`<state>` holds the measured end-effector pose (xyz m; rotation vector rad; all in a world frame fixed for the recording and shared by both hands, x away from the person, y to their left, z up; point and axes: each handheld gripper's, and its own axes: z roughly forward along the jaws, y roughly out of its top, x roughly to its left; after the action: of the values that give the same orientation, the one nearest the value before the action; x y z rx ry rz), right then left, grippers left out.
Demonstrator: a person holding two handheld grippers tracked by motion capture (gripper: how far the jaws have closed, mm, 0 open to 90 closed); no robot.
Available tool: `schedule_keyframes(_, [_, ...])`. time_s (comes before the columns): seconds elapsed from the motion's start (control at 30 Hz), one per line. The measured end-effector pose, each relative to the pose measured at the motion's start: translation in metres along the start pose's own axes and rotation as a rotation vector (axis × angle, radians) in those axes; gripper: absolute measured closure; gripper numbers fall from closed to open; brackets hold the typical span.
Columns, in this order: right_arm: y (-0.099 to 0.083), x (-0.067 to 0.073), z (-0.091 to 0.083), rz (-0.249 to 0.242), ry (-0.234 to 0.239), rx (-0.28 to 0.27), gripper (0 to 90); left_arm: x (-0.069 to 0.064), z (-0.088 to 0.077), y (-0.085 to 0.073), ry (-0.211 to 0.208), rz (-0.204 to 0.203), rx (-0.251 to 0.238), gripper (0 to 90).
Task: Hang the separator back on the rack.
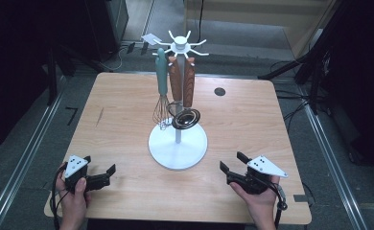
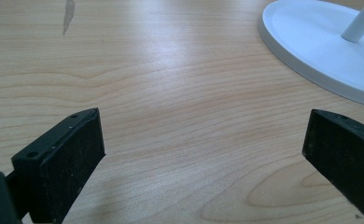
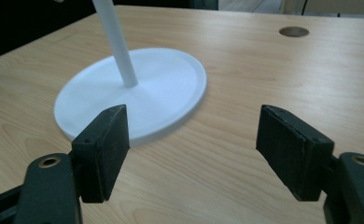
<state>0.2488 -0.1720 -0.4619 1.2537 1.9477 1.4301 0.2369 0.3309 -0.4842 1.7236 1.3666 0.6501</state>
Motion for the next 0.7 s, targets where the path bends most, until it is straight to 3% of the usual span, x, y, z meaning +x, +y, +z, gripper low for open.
schedule_keyframes(0.27, [-0.02,-0.027,-0.01,-0.007,-0.05,0.029,25.9,0.0,0.0,0.0,0.0,0.0,0.004,0.0])
schedule_keyframes(0.47, [-0.033,-0.052,-0.014,0.026,-0.065,0.035,25.2,0.0,0.0,0.0,-0.001,0.0,0.002,0.0])
schedule_keyframes(0.7, [-0.04,-0.074,-0.026,0.051,-0.131,0.035,24.7,0.002,0.0,0.0,-0.013,-0.009,0.002,0.0])
